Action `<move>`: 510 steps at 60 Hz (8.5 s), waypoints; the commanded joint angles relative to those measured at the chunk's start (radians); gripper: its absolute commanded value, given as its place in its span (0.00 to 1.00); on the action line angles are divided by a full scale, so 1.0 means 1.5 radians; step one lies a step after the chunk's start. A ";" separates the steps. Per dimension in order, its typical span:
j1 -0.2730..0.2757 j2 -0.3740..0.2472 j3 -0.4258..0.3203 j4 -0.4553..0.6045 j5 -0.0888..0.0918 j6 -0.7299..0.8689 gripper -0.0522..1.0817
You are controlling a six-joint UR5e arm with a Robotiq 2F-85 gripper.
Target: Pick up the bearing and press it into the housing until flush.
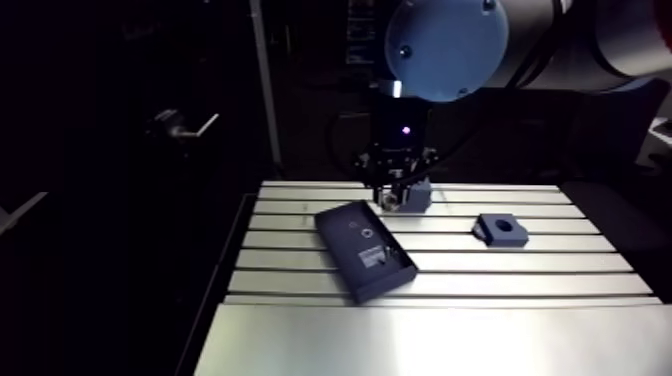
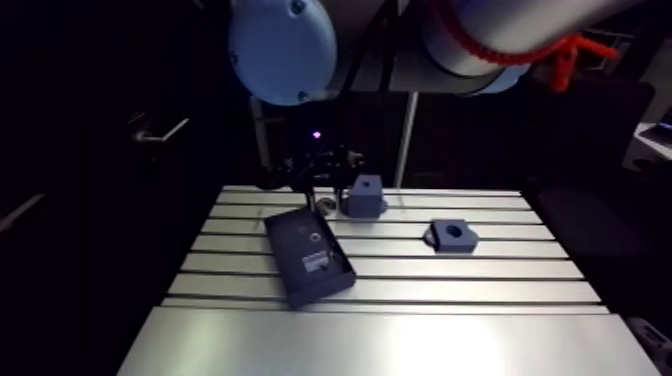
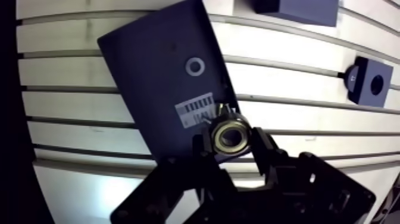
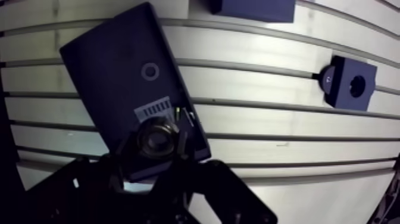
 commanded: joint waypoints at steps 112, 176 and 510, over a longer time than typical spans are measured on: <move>-0.292 0.128 -0.078 -0.019 -0.004 -0.182 0.57; -0.292 0.178 -0.089 -0.046 -0.009 -0.181 0.58; -0.295 0.133 -0.098 -0.031 -0.005 -0.178 0.05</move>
